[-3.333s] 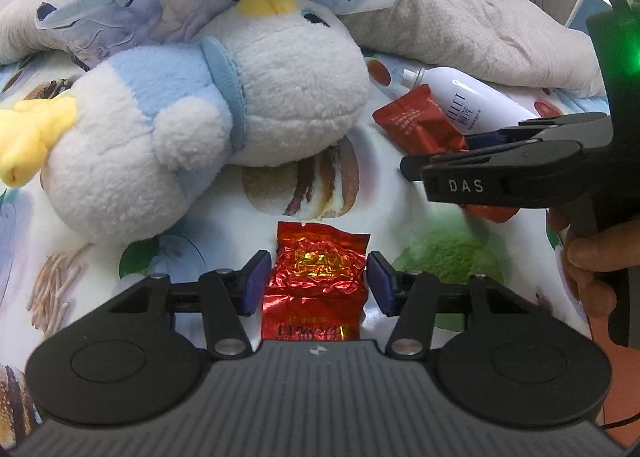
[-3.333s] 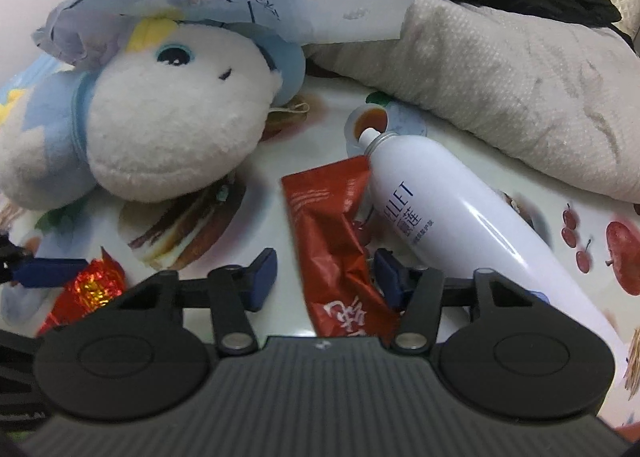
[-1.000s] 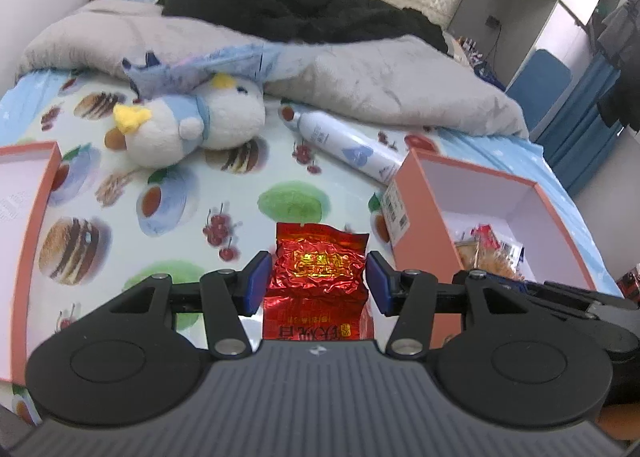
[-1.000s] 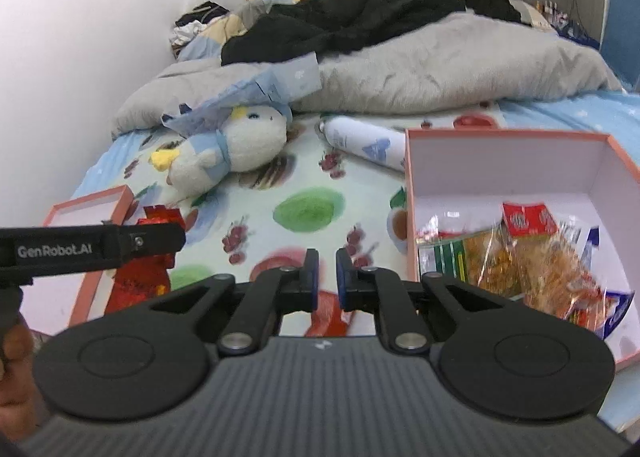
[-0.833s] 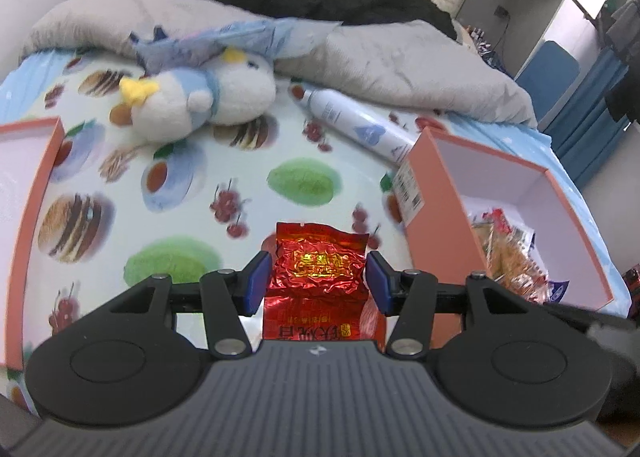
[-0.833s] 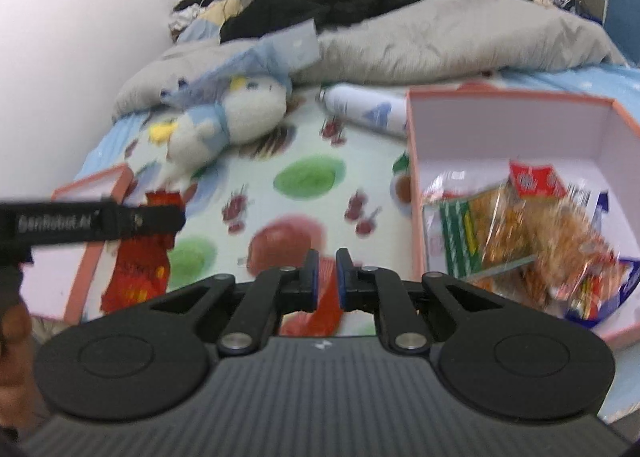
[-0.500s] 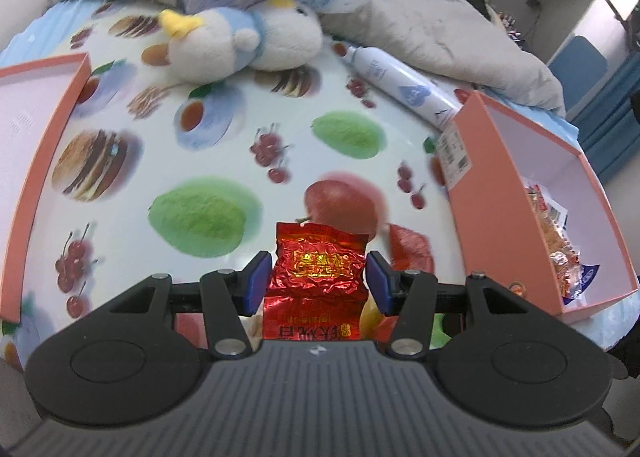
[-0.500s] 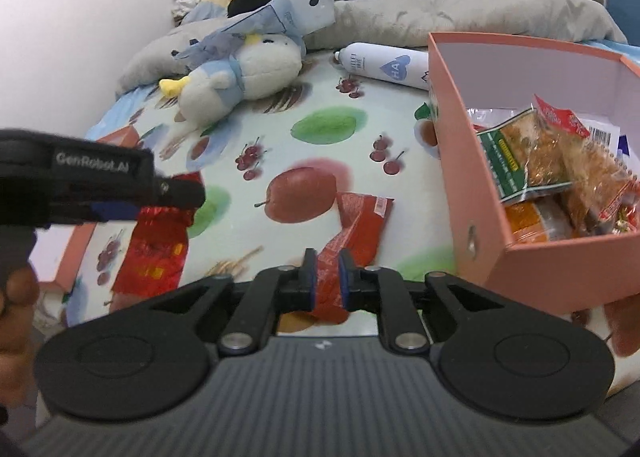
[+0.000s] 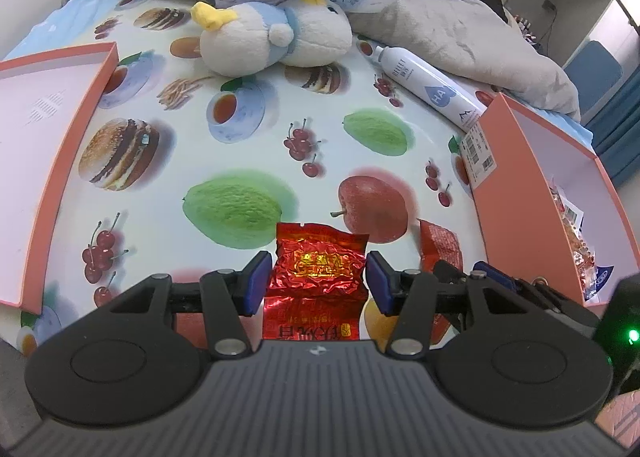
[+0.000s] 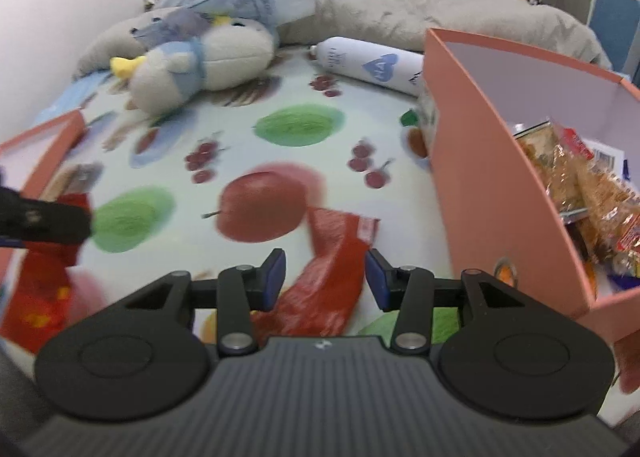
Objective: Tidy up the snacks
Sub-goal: 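Carry the red foil packet with the left tool while the right tool carries the sausage stick to the box, then open the left tool over the box while the right tool releases the sausage stick inside, then lift both open tools up away from the filled box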
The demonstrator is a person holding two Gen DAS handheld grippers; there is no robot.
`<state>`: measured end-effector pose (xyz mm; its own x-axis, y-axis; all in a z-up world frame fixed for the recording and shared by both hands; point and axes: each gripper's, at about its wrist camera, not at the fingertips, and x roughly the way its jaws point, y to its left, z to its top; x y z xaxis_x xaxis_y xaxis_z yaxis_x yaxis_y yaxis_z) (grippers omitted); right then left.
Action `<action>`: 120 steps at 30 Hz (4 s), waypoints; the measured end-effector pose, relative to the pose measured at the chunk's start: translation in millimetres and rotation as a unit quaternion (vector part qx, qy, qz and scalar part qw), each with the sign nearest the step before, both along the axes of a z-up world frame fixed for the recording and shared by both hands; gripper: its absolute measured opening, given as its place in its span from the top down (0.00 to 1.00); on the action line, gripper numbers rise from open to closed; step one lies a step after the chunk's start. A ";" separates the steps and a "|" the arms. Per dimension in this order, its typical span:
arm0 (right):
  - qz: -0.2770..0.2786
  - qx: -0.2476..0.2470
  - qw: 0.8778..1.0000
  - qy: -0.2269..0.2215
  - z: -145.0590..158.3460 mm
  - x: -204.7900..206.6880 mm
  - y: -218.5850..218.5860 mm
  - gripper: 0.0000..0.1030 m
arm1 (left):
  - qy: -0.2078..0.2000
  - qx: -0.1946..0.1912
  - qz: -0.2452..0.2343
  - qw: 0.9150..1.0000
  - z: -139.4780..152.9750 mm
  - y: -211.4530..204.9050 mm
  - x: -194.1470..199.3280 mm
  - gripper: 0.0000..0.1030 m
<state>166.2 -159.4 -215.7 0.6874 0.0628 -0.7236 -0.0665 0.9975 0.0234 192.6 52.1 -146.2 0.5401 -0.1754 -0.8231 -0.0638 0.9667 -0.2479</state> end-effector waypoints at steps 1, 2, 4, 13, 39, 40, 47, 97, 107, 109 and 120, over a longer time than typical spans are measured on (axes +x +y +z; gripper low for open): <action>-0.001 0.003 1.000 0.006 -1.7 2.5 -1.6 0.55 | -0.001 0.000 -0.001 1.000 0.2 -0.2 0.0 0.44; -0.003 0.006 1.000 0.011 -3.2 4.3 -3.2 0.55 | -0.002 -0.001 -0.001 1.000 0.2 -0.1 -0.1 0.44; -0.009 0.005 1.000 0.019 -6.7 7.9 -5.4 0.55 | -0.002 -0.001 -0.002 1.000 0.4 -2.0 0.3 0.44; -0.008 0.010 0.998 0.054 -10.9 11.1 -11.7 0.61 | -0.004 0.003 -0.014 1.000 3.7 -11.6 2.5 0.44; 0.009 0.048 0.998 -0.042 121.4 -10.2 -43.8 0.63 | -0.080 -0.007 -0.060 0.995 89.3 -50.4 24.8 0.44; 0.008 0.048 0.998 -0.046 125.4 -10.7 -45.6 0.63 | -0.083 -0.007 -0.064 0.994 92.5 -53.0 25.9 0.44; 0.005 0.041 0.997 -0.067 146.5 -11.7 -63.7 0.63 | -0.097 -0.010 -0.082 0.992 107.1 -74.2 34.0 0.44; -0.147 0.075 0.986 -0.004 101.1 12.6 -241.9 0.34 | -0.041 0.010 -0.238 0.970 80.5 -276.1 105.3 0.32; -0.150 0.073 0.983 -0.072 153.6 -10.4 -239.0 0.28 | -0.087 0.002 -0.219 0.972 127.5 -253.1 92.6 0.28; -0.156 0.072 0.981 -0.091 172.6 -20.1 -236.1 0.28 | -0.102 0.001 -0.217 0.971 143.2 -247.8 84.5 0.28; -0.159 0.059 0.972 -0.163 242.3 -84.2 -222.6 0.28 | -0.179 -0.015 -0.223 0.958 214.4 -219.8 14.4 0.28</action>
<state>82.0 -382.0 26.6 0.8774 -0.1211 -0.4643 0.2221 0.9602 0.1693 207.0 -167.7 68.2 0.6520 -0.4760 -0.5901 0.4491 0.8696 -0.2052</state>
